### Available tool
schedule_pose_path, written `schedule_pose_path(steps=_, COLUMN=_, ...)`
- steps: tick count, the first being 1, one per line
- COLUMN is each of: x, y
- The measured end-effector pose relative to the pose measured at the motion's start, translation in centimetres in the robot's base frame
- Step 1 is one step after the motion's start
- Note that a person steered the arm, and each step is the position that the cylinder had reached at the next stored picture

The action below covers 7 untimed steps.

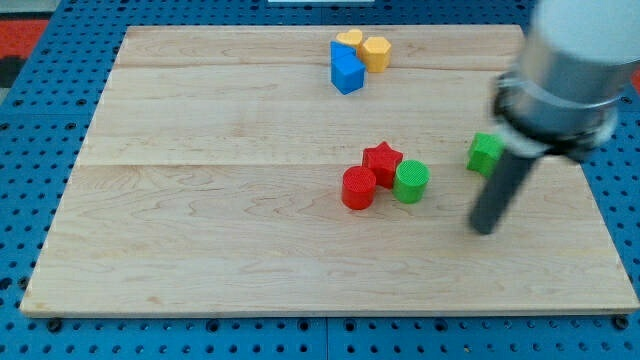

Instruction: Move the red blocks and green blocks closer

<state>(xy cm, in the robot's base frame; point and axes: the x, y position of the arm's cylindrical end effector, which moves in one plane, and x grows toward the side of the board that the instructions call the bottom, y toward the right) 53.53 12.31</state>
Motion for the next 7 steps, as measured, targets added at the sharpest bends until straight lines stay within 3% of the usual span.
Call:
schedule_pose_path(steps=2, x=-8.8, y=0.4)
schedule_pose_path(steps=3, x=-2.1, y=1.0)
schedule_pose_path(steps=4, x=2.5, y=-6.4)
schedule_pose_path(steps=5, x=0.8, y=-10.4)
schedule_pose_path(steps=6, x=-4.4, y=-9.8)
schedule_pose_path(steps=7, x=-4.4, y=-8.9)
